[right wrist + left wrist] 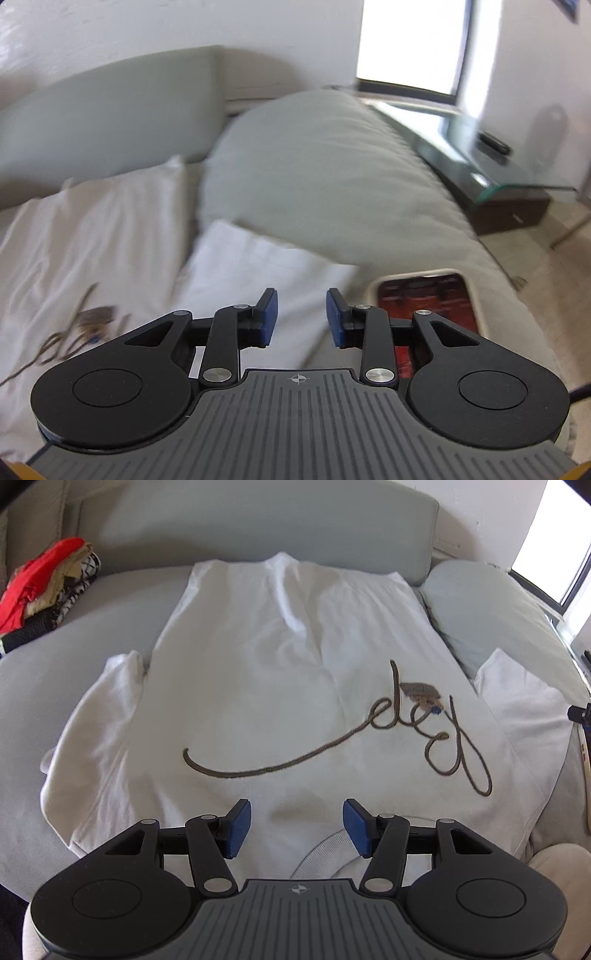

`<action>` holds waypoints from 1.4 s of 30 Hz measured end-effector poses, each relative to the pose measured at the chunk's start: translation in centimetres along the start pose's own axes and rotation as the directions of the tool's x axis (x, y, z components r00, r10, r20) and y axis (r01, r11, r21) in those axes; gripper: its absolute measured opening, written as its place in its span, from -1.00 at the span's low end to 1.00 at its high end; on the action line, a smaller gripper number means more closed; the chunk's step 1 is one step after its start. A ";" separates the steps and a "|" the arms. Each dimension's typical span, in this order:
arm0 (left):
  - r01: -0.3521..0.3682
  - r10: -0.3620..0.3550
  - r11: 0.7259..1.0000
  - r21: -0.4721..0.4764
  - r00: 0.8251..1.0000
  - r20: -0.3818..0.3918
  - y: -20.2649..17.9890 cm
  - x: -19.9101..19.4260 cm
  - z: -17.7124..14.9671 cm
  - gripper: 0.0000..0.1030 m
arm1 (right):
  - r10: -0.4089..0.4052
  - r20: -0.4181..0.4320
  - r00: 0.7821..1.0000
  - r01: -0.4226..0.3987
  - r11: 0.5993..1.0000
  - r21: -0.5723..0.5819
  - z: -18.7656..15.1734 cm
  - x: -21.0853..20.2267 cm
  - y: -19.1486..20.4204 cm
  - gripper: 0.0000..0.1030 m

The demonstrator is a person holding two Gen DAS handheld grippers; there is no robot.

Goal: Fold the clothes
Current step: 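Open the right gripper and release the folded sleeve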

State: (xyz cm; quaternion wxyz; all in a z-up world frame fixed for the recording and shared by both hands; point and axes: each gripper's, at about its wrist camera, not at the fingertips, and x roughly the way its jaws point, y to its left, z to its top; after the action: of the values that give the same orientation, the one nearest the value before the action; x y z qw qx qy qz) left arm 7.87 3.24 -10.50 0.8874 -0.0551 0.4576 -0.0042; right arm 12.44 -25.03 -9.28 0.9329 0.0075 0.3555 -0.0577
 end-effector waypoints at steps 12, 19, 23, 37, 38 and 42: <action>-0.095 0.095 0.994 0.058 0.995 -0.002 0.1 0.2 -2.2 0.04 | 0.090 -0.267 0.959 -0.096 0.995 -0.008 -2.9 3.6 0.2 -1.00; -0.070 0.070 0.996 0.054 0.997 0.016 -0.6 -2.4 -2.9 -0.01 | 0.116 -0.257 0.960 -0.126 0.992 -0.021 -2.9 -0.4 2.1 -0.65; -0.168 0.164 0.983 0.076 0.985 0.056 -0.6 -2.8 -3.6 0.02 | 0.302 -0.293 0.907 -0.318 0.948 -0.007 -4.2 -1.8 5.4 -0.43; -0.095 0.129 0.978 0.187 0.976 -0.176 -2.1 -3.2 -9.0 0.07 | 0.362 -0.429 0.828 -0.419 0.907 -0.044 -12.0 -8.2 7.2 -0.47; -0.100 0.127 0.978 0.182 0.981 -0.145 -1.9 -4.0 -8.8 0.06 | 0.376 -0.393 0.839 -0.420 0.907 -0.029 -11.7 -8.9 6.9 -0.45; -0.096 0.096 0.991 0.098 0.995 -0.002 0.0 -8.0 -7.1 0.06 | 0.432 -0.225 0.873 -0.428 0.901 0.068 -8.5 -10.5 5.6 -0.09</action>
State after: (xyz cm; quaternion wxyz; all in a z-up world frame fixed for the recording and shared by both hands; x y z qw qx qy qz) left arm -2.54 3.08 -8.10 0.8867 0.0105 0.4619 0.0159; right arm -0.34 -17.95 -8.75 0.8737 0.1004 0.4520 0.1495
